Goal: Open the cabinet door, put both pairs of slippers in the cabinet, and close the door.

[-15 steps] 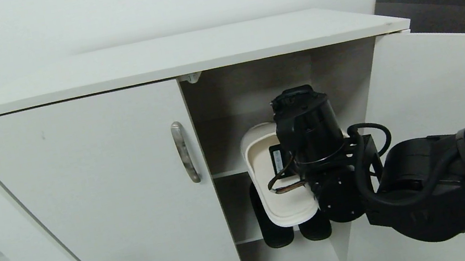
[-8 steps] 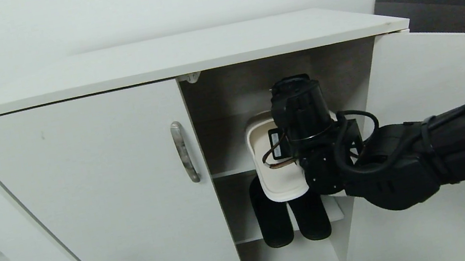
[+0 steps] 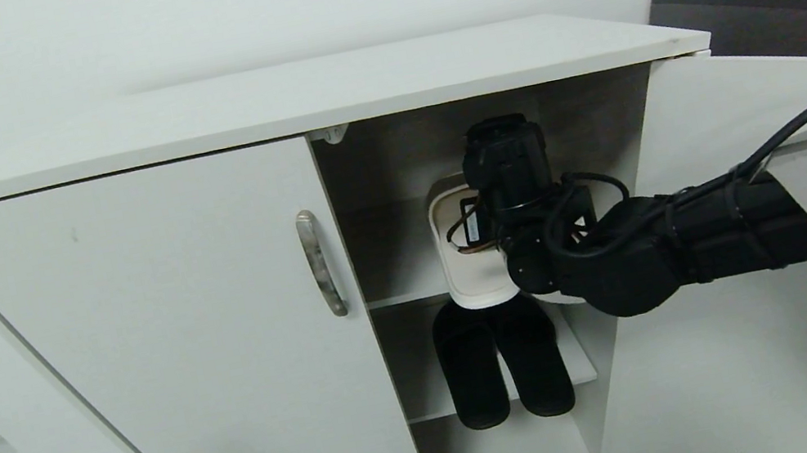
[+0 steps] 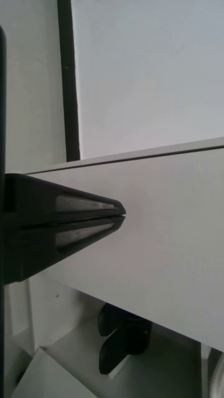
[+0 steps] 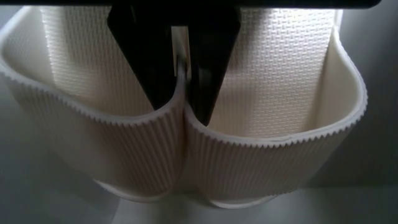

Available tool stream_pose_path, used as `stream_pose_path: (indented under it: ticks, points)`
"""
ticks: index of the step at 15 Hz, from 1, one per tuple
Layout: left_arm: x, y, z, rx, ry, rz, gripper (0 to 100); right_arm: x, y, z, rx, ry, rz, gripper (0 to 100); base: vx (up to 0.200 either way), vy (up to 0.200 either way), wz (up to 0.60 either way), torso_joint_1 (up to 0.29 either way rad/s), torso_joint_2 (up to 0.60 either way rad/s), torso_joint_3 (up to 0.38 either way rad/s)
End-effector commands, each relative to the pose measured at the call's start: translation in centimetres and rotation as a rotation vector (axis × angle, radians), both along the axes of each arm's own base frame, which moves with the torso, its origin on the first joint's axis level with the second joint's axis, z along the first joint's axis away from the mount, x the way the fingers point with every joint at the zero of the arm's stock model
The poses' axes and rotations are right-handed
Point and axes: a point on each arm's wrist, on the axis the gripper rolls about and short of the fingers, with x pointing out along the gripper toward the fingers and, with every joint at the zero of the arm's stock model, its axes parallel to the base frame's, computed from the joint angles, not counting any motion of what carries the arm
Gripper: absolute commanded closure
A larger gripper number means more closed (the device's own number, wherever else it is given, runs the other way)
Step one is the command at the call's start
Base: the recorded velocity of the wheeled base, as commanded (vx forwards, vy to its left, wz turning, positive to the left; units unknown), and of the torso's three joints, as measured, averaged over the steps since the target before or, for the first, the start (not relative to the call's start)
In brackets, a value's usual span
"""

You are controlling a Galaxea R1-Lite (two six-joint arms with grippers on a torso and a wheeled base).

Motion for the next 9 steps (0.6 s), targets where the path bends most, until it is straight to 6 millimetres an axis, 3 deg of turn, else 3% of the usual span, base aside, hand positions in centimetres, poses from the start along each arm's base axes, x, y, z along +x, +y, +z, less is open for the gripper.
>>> stream_pose_path:
  ticks: [1,9]
  points:
    - [0.0,0.0,0.0,0.0,0.003,0.001,100,1.0,0.5,-0.7,-0.015,0.0,0.004,100,0.0,0.0,0.0,0.0,0.0,0.0]
    - [0.0,0.0,0.0,0.0,0.001,0.002,100,2.5,0.7,-0.5,-0.022,-0.014,0.063,100,0.0,0.0,0.0,0.0,0.0,0.0]
